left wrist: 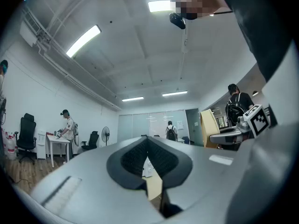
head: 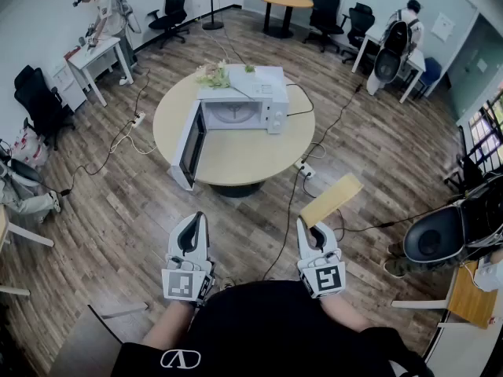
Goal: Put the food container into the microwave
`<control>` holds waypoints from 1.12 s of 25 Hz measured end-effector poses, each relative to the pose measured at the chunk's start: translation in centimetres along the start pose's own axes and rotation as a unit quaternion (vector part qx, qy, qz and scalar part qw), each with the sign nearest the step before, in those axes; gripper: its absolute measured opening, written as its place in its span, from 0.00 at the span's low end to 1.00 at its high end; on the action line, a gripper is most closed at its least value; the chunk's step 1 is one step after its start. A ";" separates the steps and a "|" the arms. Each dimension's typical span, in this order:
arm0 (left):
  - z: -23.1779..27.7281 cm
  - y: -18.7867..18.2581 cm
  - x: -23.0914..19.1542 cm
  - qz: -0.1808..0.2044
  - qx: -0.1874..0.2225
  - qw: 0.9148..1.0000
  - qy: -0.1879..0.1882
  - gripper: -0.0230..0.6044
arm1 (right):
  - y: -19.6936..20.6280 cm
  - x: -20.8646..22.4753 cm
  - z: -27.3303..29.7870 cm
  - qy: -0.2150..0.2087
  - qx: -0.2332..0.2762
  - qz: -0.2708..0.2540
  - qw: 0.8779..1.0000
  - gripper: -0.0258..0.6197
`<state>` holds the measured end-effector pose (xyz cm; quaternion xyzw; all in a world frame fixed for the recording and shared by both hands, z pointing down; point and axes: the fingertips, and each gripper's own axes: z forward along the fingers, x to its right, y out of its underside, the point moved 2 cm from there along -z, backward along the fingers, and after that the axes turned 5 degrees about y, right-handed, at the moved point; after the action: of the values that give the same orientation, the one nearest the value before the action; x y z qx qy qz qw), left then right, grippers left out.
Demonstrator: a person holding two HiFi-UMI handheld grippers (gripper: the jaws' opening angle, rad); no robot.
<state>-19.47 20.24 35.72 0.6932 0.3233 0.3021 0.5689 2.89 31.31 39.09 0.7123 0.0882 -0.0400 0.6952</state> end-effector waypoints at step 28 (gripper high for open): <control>4.0 1.0 6.5 0.013 -0.045 0.999 -0.017 0.04 | 2.0 6.4 0.4 -0.046 0.002 0.036 0.998 0.07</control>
<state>-12.27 22.84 36.39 0.6761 0.2902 0.3121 0.6011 9.56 31.34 39.89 0.7137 0.0303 -0.0481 0.6981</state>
